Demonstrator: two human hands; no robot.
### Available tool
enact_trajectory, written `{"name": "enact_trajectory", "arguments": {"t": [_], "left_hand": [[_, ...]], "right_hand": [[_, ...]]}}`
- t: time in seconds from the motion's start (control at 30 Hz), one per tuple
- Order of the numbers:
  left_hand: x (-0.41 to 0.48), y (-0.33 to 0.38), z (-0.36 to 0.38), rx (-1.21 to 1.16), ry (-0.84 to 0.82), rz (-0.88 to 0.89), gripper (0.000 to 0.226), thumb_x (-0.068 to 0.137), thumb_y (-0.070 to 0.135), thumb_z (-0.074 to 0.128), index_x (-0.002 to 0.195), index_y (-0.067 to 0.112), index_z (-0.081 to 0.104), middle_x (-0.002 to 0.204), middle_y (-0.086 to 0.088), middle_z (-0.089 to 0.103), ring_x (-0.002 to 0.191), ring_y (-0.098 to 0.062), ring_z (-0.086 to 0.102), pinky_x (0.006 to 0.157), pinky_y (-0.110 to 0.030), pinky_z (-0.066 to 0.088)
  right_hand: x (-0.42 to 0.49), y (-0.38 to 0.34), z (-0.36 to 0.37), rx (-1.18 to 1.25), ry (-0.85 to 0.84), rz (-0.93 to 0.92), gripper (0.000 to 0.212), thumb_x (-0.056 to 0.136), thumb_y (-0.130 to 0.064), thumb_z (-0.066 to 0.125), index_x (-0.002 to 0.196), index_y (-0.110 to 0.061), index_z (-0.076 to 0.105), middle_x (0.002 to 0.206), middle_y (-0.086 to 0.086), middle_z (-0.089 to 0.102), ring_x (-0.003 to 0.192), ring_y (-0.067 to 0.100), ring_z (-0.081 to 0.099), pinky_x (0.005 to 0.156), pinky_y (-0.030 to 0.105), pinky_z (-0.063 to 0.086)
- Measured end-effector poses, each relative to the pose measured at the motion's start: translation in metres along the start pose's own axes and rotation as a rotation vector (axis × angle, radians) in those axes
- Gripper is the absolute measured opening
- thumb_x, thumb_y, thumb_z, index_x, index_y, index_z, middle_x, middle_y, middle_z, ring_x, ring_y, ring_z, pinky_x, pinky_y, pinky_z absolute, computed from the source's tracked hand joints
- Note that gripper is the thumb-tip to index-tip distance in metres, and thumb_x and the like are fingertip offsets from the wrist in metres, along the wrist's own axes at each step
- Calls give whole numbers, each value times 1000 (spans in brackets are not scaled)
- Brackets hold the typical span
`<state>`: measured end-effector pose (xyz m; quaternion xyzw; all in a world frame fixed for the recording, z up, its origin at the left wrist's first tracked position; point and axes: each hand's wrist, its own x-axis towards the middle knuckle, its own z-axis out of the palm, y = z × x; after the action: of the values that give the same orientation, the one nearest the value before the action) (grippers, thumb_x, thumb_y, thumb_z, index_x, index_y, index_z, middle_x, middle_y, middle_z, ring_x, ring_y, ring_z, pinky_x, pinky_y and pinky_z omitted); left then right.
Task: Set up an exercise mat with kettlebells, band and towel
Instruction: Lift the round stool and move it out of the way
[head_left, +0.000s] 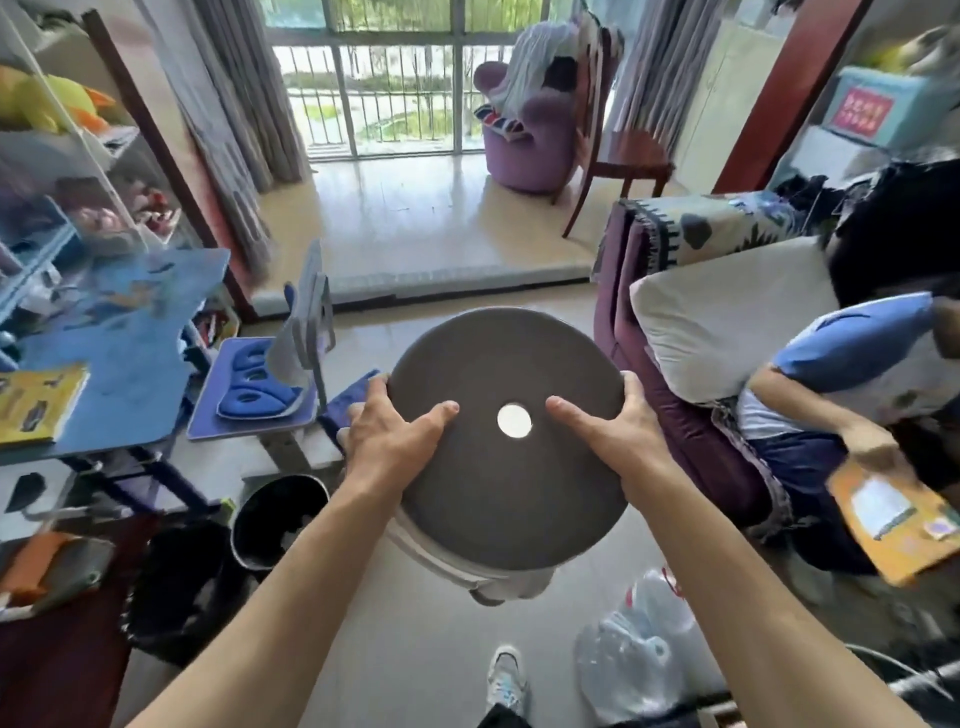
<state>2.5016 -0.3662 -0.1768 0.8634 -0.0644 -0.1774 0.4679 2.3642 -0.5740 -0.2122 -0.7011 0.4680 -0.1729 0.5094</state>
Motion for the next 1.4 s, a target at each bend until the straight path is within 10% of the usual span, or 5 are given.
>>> {"name": "enact_trajectory", "arguments": {"t": [0.97,1.4], "left_hand": [[584,100,197,-41,-170,-172,99,52,86,61,135,36,43,129,0,55,127,-29,51,108,-50,46],[704,-39,295,-60,-108,-364,97,50,86,67,132,40,42,129,4,59,119,-22,59,101,-46,53]], "right_hand": [[554,-104,192,-123,50,207,116,41,-103,54,137,-40,42,137,1,58,126,28,57,108,52,47],[694,29,314,-115,-153,308,49,83,-64,61,125,-43,47,131,1,54,109,21,60,96,45,51]]}}
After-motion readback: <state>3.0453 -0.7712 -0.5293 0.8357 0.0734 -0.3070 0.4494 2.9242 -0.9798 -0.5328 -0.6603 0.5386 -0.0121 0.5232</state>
